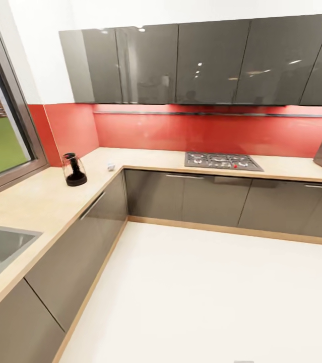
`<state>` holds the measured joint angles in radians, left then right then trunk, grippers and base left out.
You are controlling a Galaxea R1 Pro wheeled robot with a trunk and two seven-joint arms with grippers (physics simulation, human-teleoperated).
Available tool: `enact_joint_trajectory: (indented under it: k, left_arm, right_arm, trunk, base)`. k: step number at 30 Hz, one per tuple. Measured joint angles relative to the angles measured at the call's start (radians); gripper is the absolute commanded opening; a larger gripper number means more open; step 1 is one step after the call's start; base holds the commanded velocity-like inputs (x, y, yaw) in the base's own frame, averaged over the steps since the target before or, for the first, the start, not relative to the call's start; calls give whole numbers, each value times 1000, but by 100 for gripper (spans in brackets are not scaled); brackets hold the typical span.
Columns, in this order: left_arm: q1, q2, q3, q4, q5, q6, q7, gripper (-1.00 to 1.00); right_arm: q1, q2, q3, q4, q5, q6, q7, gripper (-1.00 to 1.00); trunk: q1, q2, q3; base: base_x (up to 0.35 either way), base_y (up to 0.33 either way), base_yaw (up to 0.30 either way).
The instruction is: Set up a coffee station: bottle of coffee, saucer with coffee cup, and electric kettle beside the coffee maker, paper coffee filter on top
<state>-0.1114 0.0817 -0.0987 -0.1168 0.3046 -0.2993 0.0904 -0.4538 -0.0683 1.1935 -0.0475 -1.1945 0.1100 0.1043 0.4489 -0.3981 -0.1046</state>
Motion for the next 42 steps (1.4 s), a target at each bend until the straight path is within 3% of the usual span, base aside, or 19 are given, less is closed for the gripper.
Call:
enact_joint_trajectory:
  k: [22, 42]
  left_arm:
    - [0, -1, 0, 0, -2, 0, -2, 100]
    - [0, -1, -1, 0, -2, 0, -2, 100]
  right_arm:
    - [0, 2, 0, 0, 0, 0, 0, 100]
    - [-1, 0, 0, 0, 0, 0, -1, 100]
  trunk:
    - [0, 0, 0]
    - [0, 0, 0]
  base:
    - [335, -6, 0]
    - [319, -112, 0]
